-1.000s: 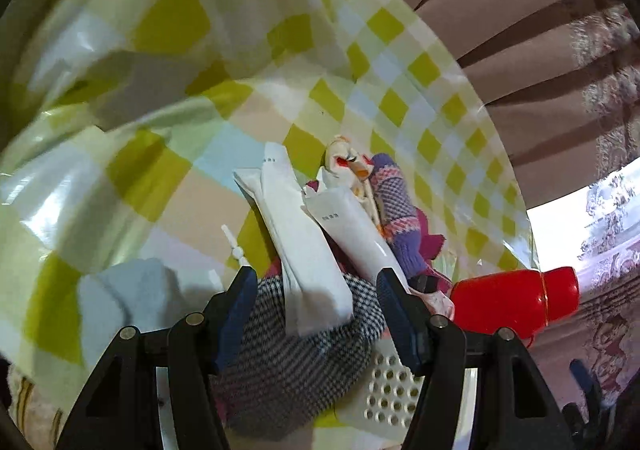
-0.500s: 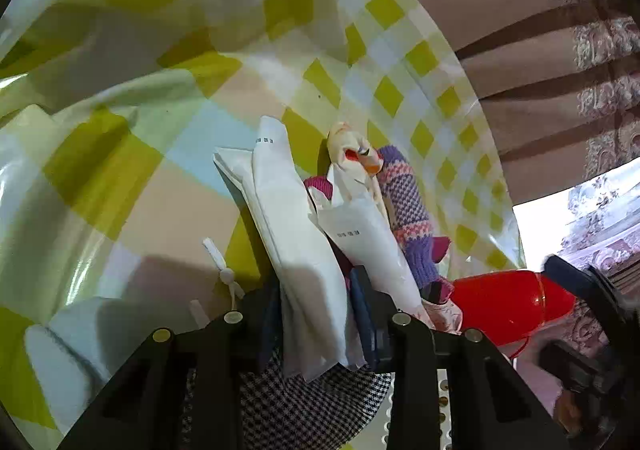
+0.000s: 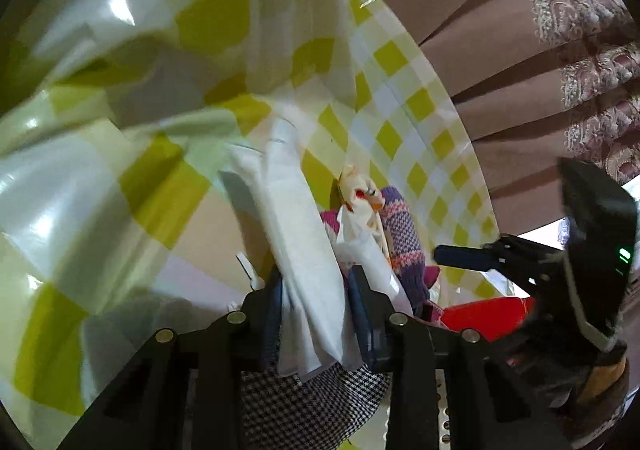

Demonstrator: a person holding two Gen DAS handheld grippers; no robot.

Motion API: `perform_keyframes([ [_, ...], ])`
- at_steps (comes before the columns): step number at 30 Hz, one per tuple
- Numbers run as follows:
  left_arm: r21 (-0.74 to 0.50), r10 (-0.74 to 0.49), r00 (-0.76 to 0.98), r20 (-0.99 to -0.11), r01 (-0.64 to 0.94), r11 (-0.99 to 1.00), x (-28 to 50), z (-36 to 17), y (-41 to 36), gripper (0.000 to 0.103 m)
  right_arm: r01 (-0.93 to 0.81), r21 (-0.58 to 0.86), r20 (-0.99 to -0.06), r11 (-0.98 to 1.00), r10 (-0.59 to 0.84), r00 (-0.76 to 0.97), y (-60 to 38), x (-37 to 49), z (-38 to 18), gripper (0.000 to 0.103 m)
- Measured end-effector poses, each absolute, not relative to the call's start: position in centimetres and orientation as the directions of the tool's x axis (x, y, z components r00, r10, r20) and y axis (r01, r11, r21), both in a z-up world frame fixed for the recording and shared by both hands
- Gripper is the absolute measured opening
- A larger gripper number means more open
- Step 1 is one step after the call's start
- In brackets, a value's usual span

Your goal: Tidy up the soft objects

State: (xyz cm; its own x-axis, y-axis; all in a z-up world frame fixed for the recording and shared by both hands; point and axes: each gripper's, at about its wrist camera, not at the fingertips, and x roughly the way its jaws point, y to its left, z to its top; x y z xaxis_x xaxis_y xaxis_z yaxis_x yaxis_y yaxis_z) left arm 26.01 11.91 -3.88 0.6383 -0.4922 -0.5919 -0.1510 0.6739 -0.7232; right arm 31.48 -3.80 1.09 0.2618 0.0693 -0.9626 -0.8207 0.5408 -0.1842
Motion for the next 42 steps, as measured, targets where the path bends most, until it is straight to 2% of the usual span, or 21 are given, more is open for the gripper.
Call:
perform_keyframes([
  [6, -0.690, -0.440, 0.682, -0.584, -0.132, 0.712, 25.1, -3.1, 12.4, 0.031, -0.824, -0.168, -0.976, 0.541, 0.023, 0.215, -2.3, 32.8, -0.9, 0.079],
  [7, -0.683, -0.432, 0.686, -0.585, -0.129, 0.719, 25.0, -3.0, 12.4, 0.031, -0.819, -0.160, -0.979, 0.551, 0.018, 0.204, -2.2, 33.2, -1.3, 0.072],
  [8, -0.676, -0.425, 0.691, -0.585, -0.127, 0.726, 24.9, -3.0, 12.4, 0.031, -0.816, -0.156, -0.980, 0.556, 0.016, 0.198, -2.2, 33.4, -1.5, 0.061],
  [10, -0.661, -0.408, 0.700, -0.586, -0.123, 0.740, 24.7, -2.8, 12.3, 0.031, -0.811, -0.154, -0.981, 0.564, 0.008, 0.193, -2.2, 33.9, -2.1, 0.048],
  [17, -0.620, -0.346, 0.739, -0.578, -0.122, 0.775, 24.0, -2.1, 12.6, 0.031, -0.789, -0.139, -0.979, 0.598, 0.036, 0.200, -3.3, 34.3, -2.1, 0.044],
  [23, -0.586, -0.308, 0.767, -0.564, -0.109, 0.803, 23.4, -1.4, 12.4, 0.031, -0.721, -0.149, -0.942, 0.676, 0.125, 0.312, -5.6, 34.2, 2.2, 0.044],
  [34, -0.529, -0.257, 0.814, -0.520, -0.070, 0.846, 20.5, 1.5, 10.7, 0.030, -0.597, -0.056, -0.800, 0.800, 0.322, 0.506, -10.0, 31.0, 10.8, 0.044],
  [42, -0.505, -0.295, 0.846, -0.443, 0.036, 0.862, 17.6, 5.6, 7.6, 0.030, -0.451, -0.034, -0.696, 0.892, 0.303, 0.651, -16.6, 25.0, 12.7, 0.044],
])
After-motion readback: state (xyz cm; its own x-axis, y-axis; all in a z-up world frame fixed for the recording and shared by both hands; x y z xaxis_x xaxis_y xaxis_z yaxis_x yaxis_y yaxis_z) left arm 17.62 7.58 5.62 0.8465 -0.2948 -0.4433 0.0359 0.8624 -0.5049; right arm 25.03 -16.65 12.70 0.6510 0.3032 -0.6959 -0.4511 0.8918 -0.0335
